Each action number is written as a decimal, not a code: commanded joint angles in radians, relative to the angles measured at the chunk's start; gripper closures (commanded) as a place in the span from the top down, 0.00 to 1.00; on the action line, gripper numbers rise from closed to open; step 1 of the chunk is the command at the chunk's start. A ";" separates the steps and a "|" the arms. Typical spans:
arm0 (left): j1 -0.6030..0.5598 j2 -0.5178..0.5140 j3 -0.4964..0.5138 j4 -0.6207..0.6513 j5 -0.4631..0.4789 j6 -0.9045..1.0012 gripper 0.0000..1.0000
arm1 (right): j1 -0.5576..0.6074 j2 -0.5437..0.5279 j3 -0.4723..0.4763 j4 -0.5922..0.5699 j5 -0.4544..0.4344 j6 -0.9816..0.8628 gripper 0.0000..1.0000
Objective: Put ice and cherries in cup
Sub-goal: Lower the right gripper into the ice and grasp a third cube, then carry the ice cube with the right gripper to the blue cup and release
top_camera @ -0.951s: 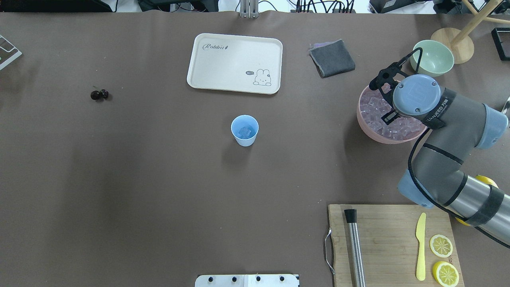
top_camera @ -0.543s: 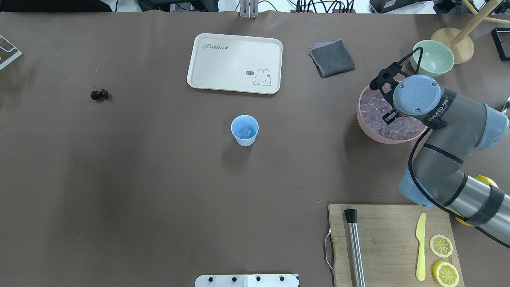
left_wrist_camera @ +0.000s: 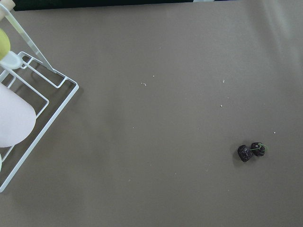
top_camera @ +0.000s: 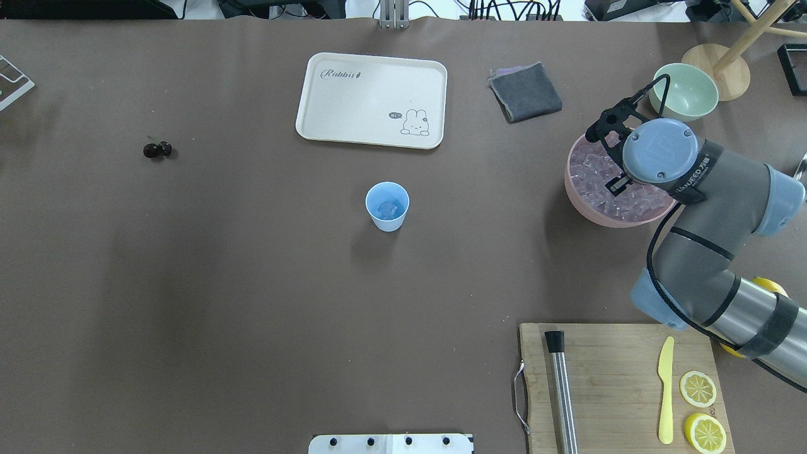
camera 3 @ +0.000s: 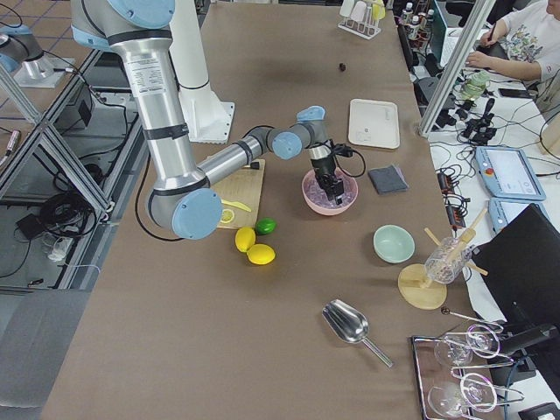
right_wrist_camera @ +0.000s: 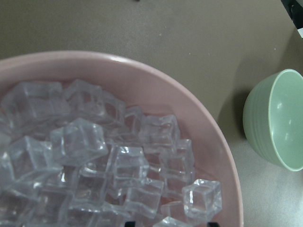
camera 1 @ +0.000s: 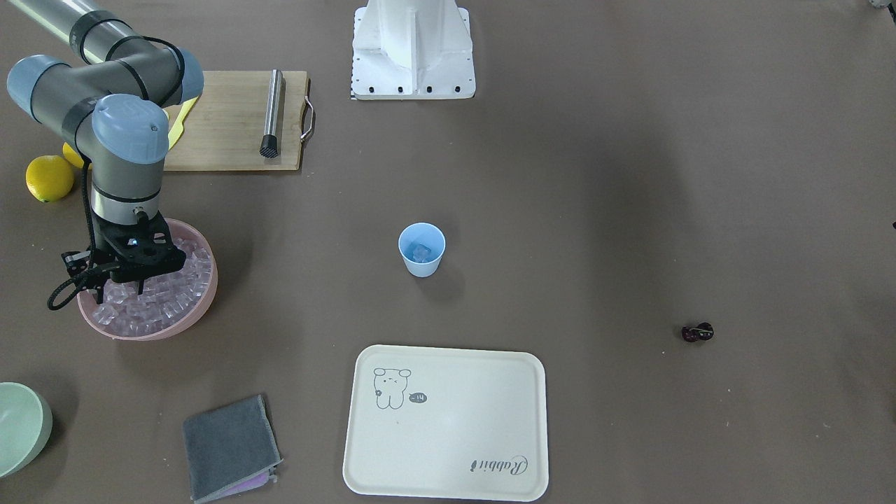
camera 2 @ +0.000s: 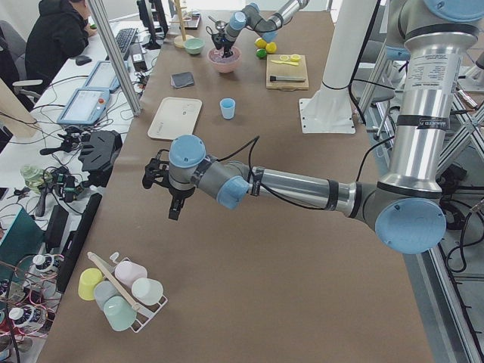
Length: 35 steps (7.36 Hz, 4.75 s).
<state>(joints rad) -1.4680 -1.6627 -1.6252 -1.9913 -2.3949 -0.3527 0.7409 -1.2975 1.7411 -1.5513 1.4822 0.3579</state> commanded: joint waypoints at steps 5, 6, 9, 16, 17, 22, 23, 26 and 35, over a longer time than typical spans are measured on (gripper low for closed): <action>0.000 0.012 0.001 -0.018 0.000 0.000 0.98 | 0.003 0.000 0.003 0.000 -0.014 0.007 0.47; 0.000 0.011 0.001 -0.018 -0.001 -0.002 0.98 | 0.002 -0.002 0.000 0.000 -0.026 0.007 0.47; 0.000 0.018 0.001 -0.018 -0.001 0.000 0.98 | -0.002 0.001 -0.011 0.000 -0.036 0.007 0.51; 0.002 0.047 0.007 -0.055 -0.001 0.000 0.98 | -0.020 0.001 -0.018 -0.001 -0.089 0.000 0.59; 0.002 0.047 0.007 -0.055 -0.001 -0.002 0.98 | -0.020 0.000 -0.017 -0.001 -0.091 -0.002 0.59; 0.002 0.047 0.007 -0.055 0.000 0.000 0.98 | -0.023 0.000 -0.020 0.000 -0.102 0.004 0.41; 0.002 0.047 0.007 -0.055 -0.001 -0.002 0.98 | -0.025 0.000 -0.023 0.002 -0.102 0.004 0.33; 0.002 0.049 0.007 -0.055 -0.001 0.000 0.98 | -0.025 0.000 -0.018 0.000 -0.103 0.003 0.20; 0.000 0.052 -0.004 -0.055 -0.001 -0.006 0.98 | -0.092 0.260 0.117 -0.224 -0.027 0.250 0.00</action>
<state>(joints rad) -1.4667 -1.6072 -1.6237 -2.0463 -2.3961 -0.3550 0.7021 -1.1260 1.8690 -1.7698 1.4376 0.4737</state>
